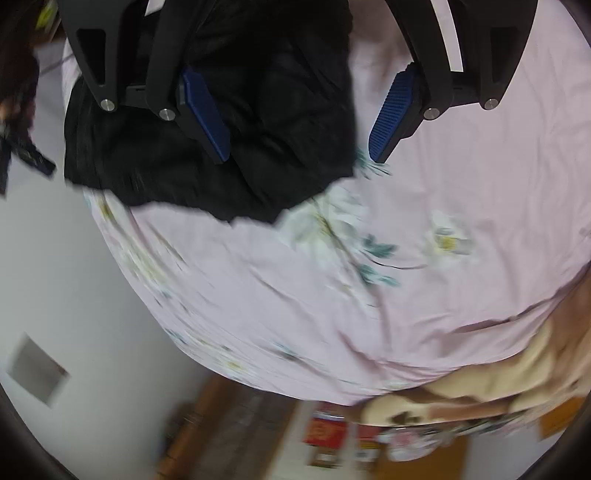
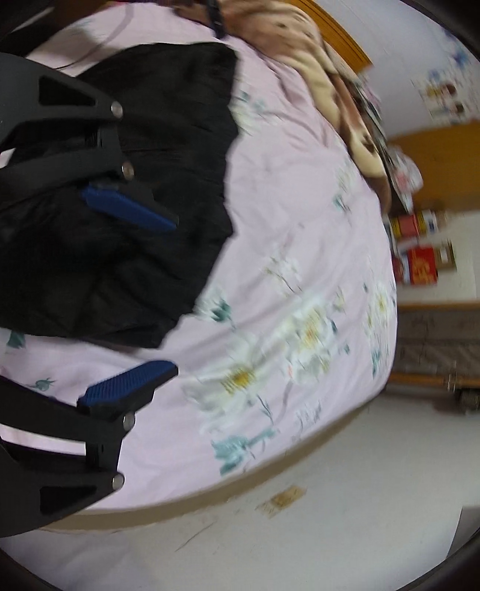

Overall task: Fold large clothes
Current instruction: 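Lift the side edge with both tools and fold it over the jacket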

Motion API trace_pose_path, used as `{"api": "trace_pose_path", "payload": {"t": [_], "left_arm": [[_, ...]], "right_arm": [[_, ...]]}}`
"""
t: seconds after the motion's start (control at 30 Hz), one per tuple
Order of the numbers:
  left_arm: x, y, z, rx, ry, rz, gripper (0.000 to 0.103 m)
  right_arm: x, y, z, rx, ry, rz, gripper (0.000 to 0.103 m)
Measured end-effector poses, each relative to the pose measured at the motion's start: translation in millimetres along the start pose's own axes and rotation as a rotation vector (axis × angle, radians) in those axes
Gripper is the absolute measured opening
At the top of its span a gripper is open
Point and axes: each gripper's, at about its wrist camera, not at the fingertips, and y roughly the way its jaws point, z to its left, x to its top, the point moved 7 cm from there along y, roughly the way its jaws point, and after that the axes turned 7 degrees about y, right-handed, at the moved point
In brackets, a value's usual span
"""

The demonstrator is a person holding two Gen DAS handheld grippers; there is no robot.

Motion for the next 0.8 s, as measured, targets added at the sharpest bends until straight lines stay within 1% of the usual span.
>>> {"api": "trace_pose_path", "payload": {"t": [0.07, 0.13, 0.17, 0.23, 0.27, 0.3, 0.33, 0.37, 0.4, 0.43, 0.47, 0.5, 0.53, 0.57, 0.67, 0.73, 0.8], "left_arm": [[-9.3, 17.1, -8.3, -0.006, 0.042, 0.035, 0.080], [-12.9, 32.9, -13.0, -0.030, 0.032, 0.069, 0.080], [-13.8, 43.9, -13.4, -0.023, 0.007, 0.099, 0.080], [-11.9, 52.8, -15.7, -0.011, -0.007, 0.100, 0.079], [-11.8, 54.9, -15.7, 0.004, -0.006, 0.099, 0.076], [-10.9, 56.9, -16.6, 0.014, -0.007, 0.100, 0.065], [-10.5, 58.4, -16.7, 0.025, -0.006, 0.105, 0.055], [-9.7, 59.4, -15.6, 0.042, -0.008, 0.109, 0.049], [-9.0, 59.3, -15.1, 0.047, -0.009, 0.113, 0.036], [-7.2, 58.4, -14.2, 0.053, -0.013, 0.113, 0.027], [-3.9, 54.0, -13.5, 0.065, -0.020, 0.099, 0.024], [1.1, 47.2, -13.7, 0.079, -0.018, 0.075, 0.020], [7.6, 39.3, -13.3, 0.098, -0.013, 0.046, 0.019], [15.7, 30.9, -12.7, 0.100, -0.020, 0.009, 0.019], [36.9, 16.4, -12.0, 0.098, -0.050, -0.068, 0.018], [46.5, 21.2, -12.3, 0.121, -0.040, -0.091, 0.019], [47.2, 45.6, -11.5, 0.153, -0.034, -0.037, 0.019]], "right_arm": [[-16.6, 14.4, 0.4, 0.029, -0.037, 0.029, 0.075], [-25.0, 31.0, 0.7, 0.042, -0.036, 0.057, 0.075], [-26.0, 39.8, 2.1, 0.067, -0.025, 0.067, 0.075], [-26.8, 52.3, 3.3, 0.132, 0.026, 0.092, 0.075], [-25.5, 58.3, 1.2, 0.155, 0.084, 0.098, 0.074], [-25.8, 61.1, -1.3, 0.157, 0.115, 0.102, 0.060], [-25.1, 64.2, -3.8, 0.160, 0.150, 0.114, 0.050], [-23.6, 65.0, -5.9, 0.168, 0.178, 0.117, 0.038], [-23.3, 64.6, -5.3, 0.180, 0.186, 0.118, 0.025], [-21.1, 61.9, -3.5, 0.195, 0.181, 0.113, 0.019], [-17.6, 56.5, 0.1, 0.192, 0.158, 0.090, 0.014], [-13.9, 50.2, 1.8, 0.171, 0.142, 0.059, 0.012], [-8.6, 42.4, 2.5, 0.157, 0.138, 0.025, 0.012], [1.3, 29.5, 2.1, 0.153, 0.150, -0.033, 0.012], [24.4, 9.8, 6.3, 0.151, 0.148, -0.138, 0.011], [32.7, 13.6, 8.0, 0.122, 0.138, -0.146, 0.011], [36.3, 30.3, 6.4, 0.083, 0.149, -0.125, 0.012]]}}
